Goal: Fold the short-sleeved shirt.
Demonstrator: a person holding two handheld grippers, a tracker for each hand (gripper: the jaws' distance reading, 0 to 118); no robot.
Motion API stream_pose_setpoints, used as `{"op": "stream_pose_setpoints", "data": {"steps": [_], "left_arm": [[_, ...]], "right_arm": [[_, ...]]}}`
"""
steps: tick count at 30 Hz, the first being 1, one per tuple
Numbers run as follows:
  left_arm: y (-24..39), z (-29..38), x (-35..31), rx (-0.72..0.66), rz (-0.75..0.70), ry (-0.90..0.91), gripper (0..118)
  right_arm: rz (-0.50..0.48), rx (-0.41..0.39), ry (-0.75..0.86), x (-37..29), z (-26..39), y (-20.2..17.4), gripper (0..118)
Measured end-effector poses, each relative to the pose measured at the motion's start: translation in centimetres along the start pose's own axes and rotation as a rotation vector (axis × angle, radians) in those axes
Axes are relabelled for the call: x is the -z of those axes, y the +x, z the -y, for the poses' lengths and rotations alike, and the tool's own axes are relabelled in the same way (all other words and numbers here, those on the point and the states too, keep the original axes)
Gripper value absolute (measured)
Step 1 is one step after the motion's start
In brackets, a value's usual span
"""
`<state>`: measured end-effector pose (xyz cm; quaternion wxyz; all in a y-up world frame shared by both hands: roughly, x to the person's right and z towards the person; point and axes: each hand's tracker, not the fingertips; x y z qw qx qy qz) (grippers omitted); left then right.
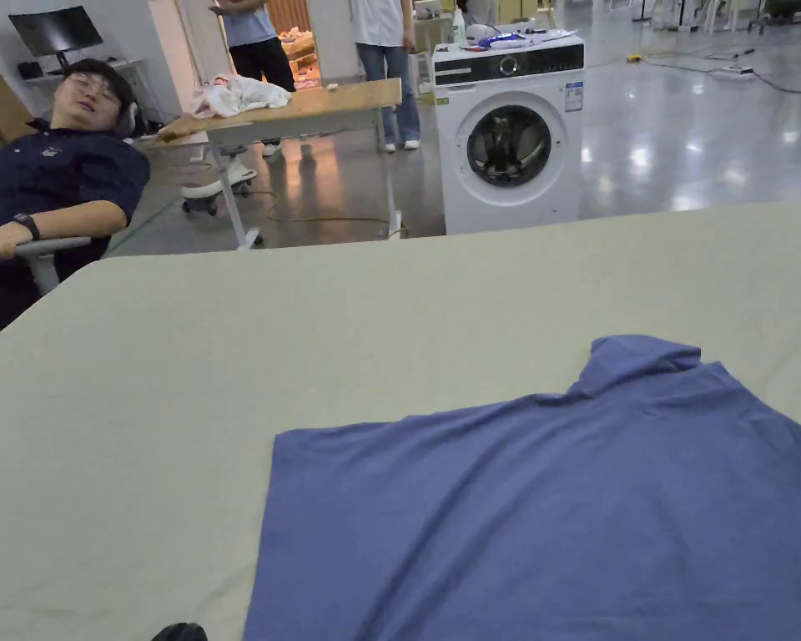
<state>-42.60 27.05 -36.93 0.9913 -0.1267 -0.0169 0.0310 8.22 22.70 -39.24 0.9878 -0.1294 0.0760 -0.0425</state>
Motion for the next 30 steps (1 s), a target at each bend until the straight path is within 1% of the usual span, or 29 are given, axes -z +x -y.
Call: {"op": "stream_pose_setpoints", "data": {"steps": [1,2,3,4,5,7,10,11,12,15,20,21,22,23,24,25,26,27,29,30], "left_arm": [[-0.9,1.2,0.2,-0.022,-0.001,-0.028,26],[-1.6,2.4,0.5,-0.015,-0.007,-0.063,48],[-2.2,3.9,1.1,-0.001,-0.020,-0.117,76],[-2.7,5.3,1.7,0.009,-0.030,-0.154,84],[-3.1,6.6,2.0,0.013,-0.036,-0.185,84],[-4.1,9.0,2.9,-0.037,-0.038,-0.259,84],[-4.9,11.7,4.1,-0.076,-0.030,-0.313,84],[-5.2,12.4,4.6,-0.086,-0.038,-0.322,83],[-5.5,13.3,5.3,-0.110,-0.035,-0.347,78],[-6.2,14.9,7.2,-0.158,-0.025,-0.435,48],[-5.7,15.4,8.3,-0.118,-0.015,-0.448,45],[-5.5,15.1,8.4,-0.104,-0.016,-0.462,38],[-5.3,14.8,8.6,-0.076,-0.019,-0.469,26],[-5.2,14.7,8.8,-0.060,-0.001,-0.476,16],[-4.9,14.6,9.1,-0.050,0.005,-0.487,10],[-4.3,14.6,9.4,-0.032,0.005,-0.496,7],[-3.8,14.5,9.7,0.002,-0.006,-0.509,6],[-3.5,14.6,10.0,0.032,-0.018,-0.527,6],[-3.1,14.6,10.4,0.031,-0.016,-0.535,6],[-3.0,14.5,10.6,0.040,-0.017,-0.546,6]], "right_arm": [[0.002,-0.002,-0.006,-0.1,0.1,0.0,0],[0.007,-0.006,-0.012,-0.2,0.4,0.0,0],[0.013,-0.005,-0.022,-0.2,0.5,0.0,0],[0.013,0.002,-0.036,-0.2,0.8,0.1,0],[0.010,0.010,-0.047,-0.2,1.0,0.2,0],[0.016,0.016,-0.066,-0.3,1.5,0.2,0],[0.030,0.016,-0.085,-0.5,2.0,0.2,0],[0.034,0.025,-0.093,-0.5,2.1,0.3,0],[0.037,0.034,-0.102,-0.5,2.2,0.5,0],[0.055,0.052,-0.119,-0.6,2.6,1.0,0],[0.094,0.084,-0.127,-1.5,3.1,1.8,0],[0.103,0.091,-0.132,-1.7,3.2,2.0,0],[0.112,0.097,-0.135,-1.8,3.3,2.3,0],[0.120,0.099,-0.138,-2.0,3.5,2.5,0],[0.132,0.101,-0.142,-2.2,3.6,2.8,0],[0.145,0.102,-0.145,-2.3,3.7,3.2,0],[0.159,0.106,-0.147,-2.4,3.9,3.6,3],[0.180,0.111,-0.150,-2.5,4.0,4.1,21],[0.204,0.122,-0.191,-2.2,4.4,5.4,74],[0.211,0.133,-0.222,-1.8,4.8,6.0,93]]}}
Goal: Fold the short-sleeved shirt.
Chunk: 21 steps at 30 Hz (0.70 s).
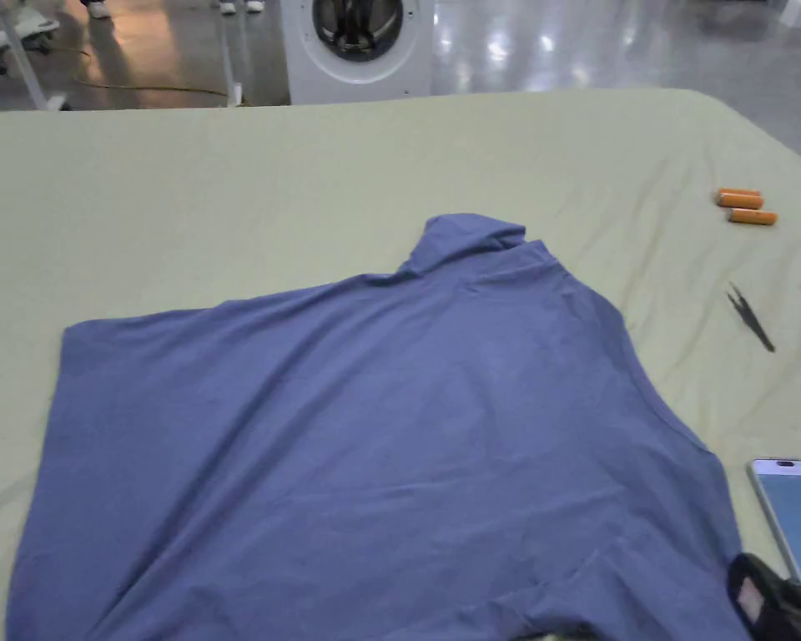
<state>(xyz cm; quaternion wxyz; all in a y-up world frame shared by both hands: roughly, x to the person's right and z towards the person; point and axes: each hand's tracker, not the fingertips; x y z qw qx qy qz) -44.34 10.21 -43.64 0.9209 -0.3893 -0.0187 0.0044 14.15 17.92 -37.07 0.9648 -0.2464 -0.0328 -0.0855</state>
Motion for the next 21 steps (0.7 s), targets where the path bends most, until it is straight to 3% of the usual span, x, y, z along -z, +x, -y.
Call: {"op": "stream_pose_setpoints", "data": {"steps": [5,7,9,10,11,13,14,19,21], "left_arm": [[0.3,-0.4,0.2,0.031,-0.010,-0.024,6],[0.3,-0.4,0.2,0.034,-0.014,-0.025,6],[0.2,-0.4,0.3,0.027,-0.015,-0.026,6],[0.2,-0.4,0.2,0.024,-0.016,-0.027,6],[0.1,-0.4,0.3,0.021,-0.016,-0.029,6],[0.0,-0.3,0.3,0.009,-0.018,-0.025,6],[-0.1,-0.2,0.3,0.001,-0.018,-0.022,6],[-0.6,0.0,-0.2,-0.037,-0.002,0.002,5],[-1.2,-0.2,-1.0,-0.088,0.027,0.030,3]], "right_arm": [[0.030,0.009,-0.164,4.2,2.7,2.9,94],[0.058,0.056,-0.275,6.9,3.6,3.9,89],[0.077,0.116,-0.378,8.9,4.6,4.4,66],[0.087,0.114,-0.387,9.3,4.9,4.3,63],[0.129,0.046,-0.321,8.9,4.7,3.7,59],[0.128,-0.029,-0.334,8.1,4.2,2.7,22],[0.109,-0.027,-0.326,7.7,4.2,2.3,4],[0.090,-0.013,-0.304,7.3,4.2,1.4,4],[0.072,0.035,-0.265,6.7,3.3,1.4,4]]}}
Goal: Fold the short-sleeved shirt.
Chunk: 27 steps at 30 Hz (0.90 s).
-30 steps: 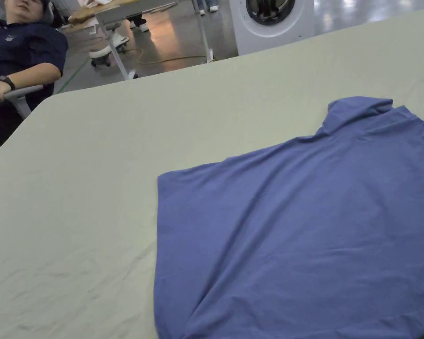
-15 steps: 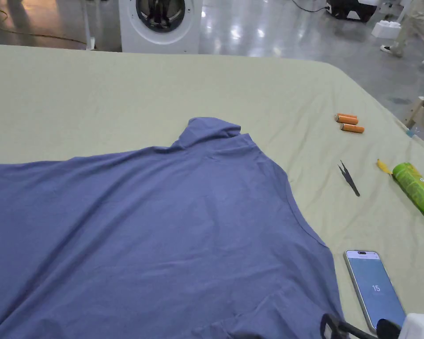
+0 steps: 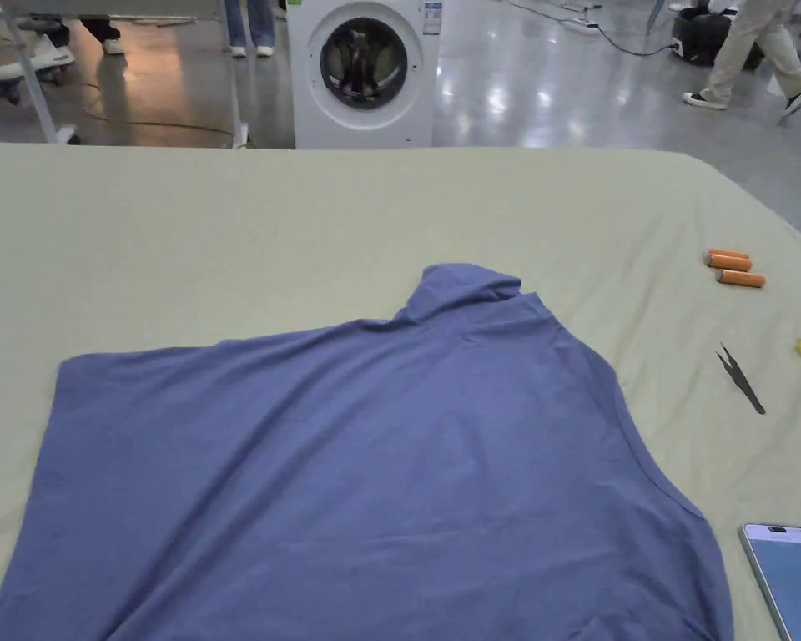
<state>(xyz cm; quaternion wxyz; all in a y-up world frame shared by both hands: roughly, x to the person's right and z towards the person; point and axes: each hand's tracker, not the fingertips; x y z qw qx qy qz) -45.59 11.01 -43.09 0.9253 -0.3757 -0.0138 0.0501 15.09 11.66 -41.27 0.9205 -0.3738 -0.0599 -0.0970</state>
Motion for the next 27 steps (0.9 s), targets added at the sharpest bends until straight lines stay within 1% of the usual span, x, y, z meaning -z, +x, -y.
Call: {"op": "stream_pose_setpoints", "data": {"steps": [1,2,4,6,9,11,12,14,17,19,20,21,22,23,24,25,26,27], "left_arm": [[-0.4,-0.3,-0.5,-0.038,0.017,0.014,3],[-0.5,-0.7,-1.2,-0.061,0.026,0.051,3],[-0.6,-2.4,-2.4,-0.076,0.046,0.116,3],[-0.3,-4.8,-3.0,-0.062,0.058,0.174,3],[-0.5,-8.6,-1.7,-0.039,0.056,0.213,3],[-0.6,-11.0,0.3,-0.019,0.046,0.220,3],[-0.8,-12.0,1.6,-0.015,0.045,0.221,3],[-1.8,-13.6,4.8,-0.036,0.038,0.197,3],[-3.3,-15.1,9.2,-0.118,0.052,0.139,2],[-3.6,-16.1,11.5,-0.121,0.035,0.100,2],[-3.5,-16.4,12.3,-0.111,0.027,0.087,3],[-3.4,-16.7,13.1,-0.100,0.015,0.067,4],[-3.3,-16.8,13.8,-0.103,0.018,0.042,15],[-3.4,-16.8,14.0,-0.111,0.017,0.031,31],[-3.4,-16.7,13.9,-0.119,0.008,0.046,67],[-3.4,-16.7,13.3,-0.112,-0.014,0.066,88],[-3.3,-16.8,12.4,-0.090,-0.043,0.101,98],[-3.1,-16.8,11.1,-0.080,-0.082,0.168,98]], "right_arm": [[-0.028,0.019,0.024,-0.4,-0.7,0.0,4],[-0.043,0.020,0.050,-0.8,-1.5,-0.1,4],[-0.051,0.005,0.109,-1.4,-3.7,-0.4,4],[-0.081,0.003,0.140,-0.8,-6.3,-0.8,4],[-0.119,-0.021,0.180,1.8,-10.9,-1.6,4],[-0.122,-0.030,0.188,4.5,-13.7,-2.4,4],[-0.131,-0.051,0.206,6.1,-15.0,-3.1,4],[-0.111,-0.092,0.178,9.3,-17.5,-4.2,4],[-0.120,-0.077,0.126,13.5,-20.2,-5.6,4],[-0.111,-0.073,0.075,15.9,-21.3,-6.4,4],[-0.106,-0.087,0.063,16.8,-21.7,-6.8,4],[-0.109,-0.115,0.016,17.8,-21.9,-7.1,10],[-0.124,-0.132,-0.029,18.7,-22.1,-7.4,27],[-0.116,-0.137,-0.068,19.3,-22.2,-7.6,54],[-0.107,-0.143,-0.073,19.6,-22.0,-7.7,76],[-0.105,-0.156,-0.064,19.7,-21.8,-7.7,75],[-0.102,-0.185,0.017,19.0,-21.5,-8.0,75],[-0.060,-0.231,0.075,17.9,-21.6,-8.5,75]]}}
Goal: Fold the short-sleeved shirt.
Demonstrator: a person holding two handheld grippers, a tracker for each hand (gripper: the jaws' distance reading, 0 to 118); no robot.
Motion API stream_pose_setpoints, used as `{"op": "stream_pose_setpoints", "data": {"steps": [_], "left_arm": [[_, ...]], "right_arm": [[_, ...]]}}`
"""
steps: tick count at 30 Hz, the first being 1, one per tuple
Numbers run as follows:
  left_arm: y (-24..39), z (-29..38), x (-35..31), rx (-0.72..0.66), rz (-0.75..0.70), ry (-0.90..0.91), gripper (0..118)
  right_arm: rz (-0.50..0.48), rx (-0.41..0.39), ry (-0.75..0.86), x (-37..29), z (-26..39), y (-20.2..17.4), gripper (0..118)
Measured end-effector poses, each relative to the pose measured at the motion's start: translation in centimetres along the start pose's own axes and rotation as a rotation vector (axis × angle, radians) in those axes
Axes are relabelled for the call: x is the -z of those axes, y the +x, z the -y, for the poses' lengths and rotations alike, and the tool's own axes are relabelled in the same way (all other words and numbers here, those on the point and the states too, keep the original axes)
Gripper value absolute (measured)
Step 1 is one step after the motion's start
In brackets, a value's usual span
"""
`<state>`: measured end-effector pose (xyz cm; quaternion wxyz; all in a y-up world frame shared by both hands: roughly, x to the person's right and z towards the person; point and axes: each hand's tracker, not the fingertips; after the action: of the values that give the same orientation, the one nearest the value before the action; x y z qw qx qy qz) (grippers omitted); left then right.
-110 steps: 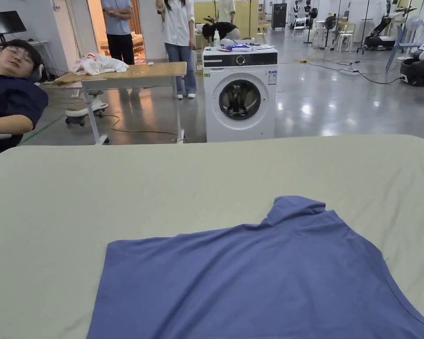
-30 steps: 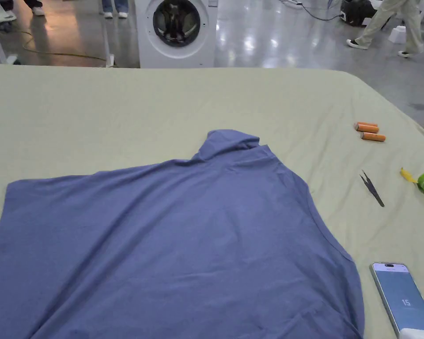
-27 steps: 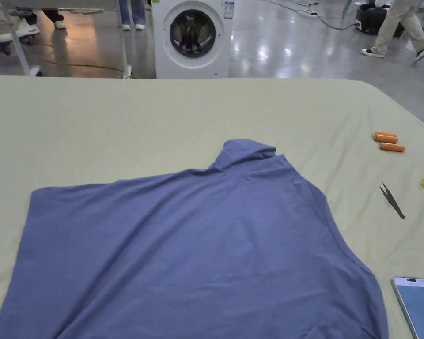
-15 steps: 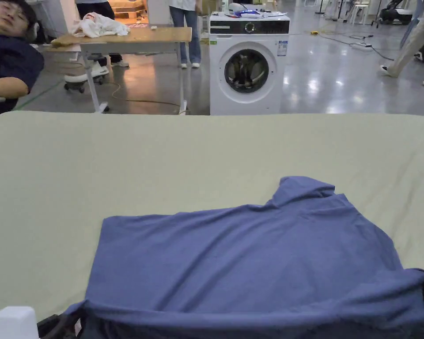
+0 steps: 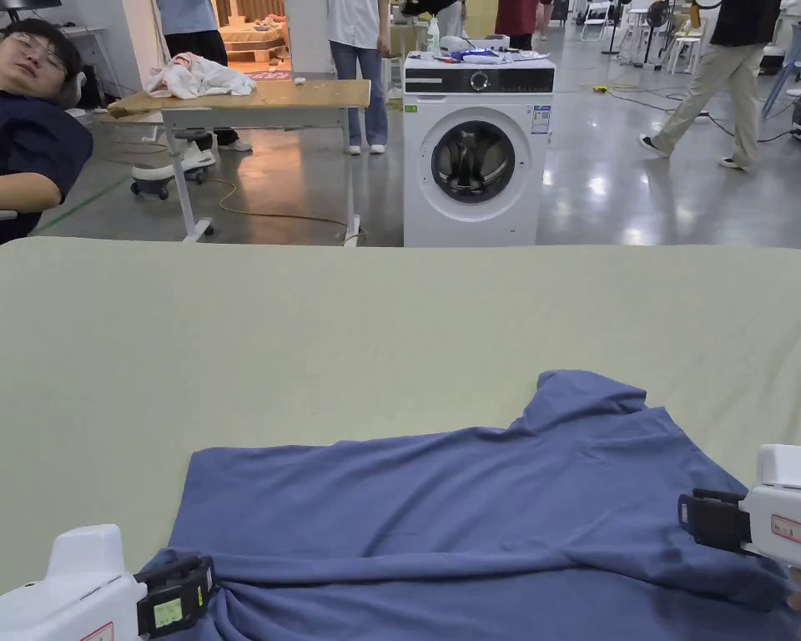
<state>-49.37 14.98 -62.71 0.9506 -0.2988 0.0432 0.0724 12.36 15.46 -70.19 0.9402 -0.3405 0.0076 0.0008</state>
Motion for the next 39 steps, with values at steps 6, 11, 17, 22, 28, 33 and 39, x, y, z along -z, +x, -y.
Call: {"op": "stream_pose_setpoints", "data": {"steps": [6,11,17,22,28,33,39], "left_arm": [[1.4,-2.3,-10.1,0.079,0.049,0.290,98],[5.0,-1.6,-19.1,0.214,0.022,0.423,98],[8.4,2.0,-23.6,0.274,0.013,0.453,48],[8.9,3.8,-24.2,0.246,0.022,0.414,0],[6.6,3.8,-20.7,0.137,0.049,0.326,18],[1.7,5.2,-12.3,-0.060,0.155,0.149,61],[0.0,6.2,-4.7,-0.085,0.079,0.012,64]], "right_arm": [[-0.094,-0.034,0.210,-8.1,-0.7,-0.2,75],[-0.194,0.061,0.348,-16.6,4.0,-1.7,74],[-0.202,0.136,0.351,-21.2,10.8,-3.5,37],[-0.175,0.142,0.394,-23.2,13.1,-4.1,0],[-0.183,0.128,0.370,-22.6,12.9,-4.0,0],[-0.211,0.149,0.345,-21.9,13.2,-3.8,0],[-0.210,0.125,0.296,-21.7,13.9,-3.7,0]]}}
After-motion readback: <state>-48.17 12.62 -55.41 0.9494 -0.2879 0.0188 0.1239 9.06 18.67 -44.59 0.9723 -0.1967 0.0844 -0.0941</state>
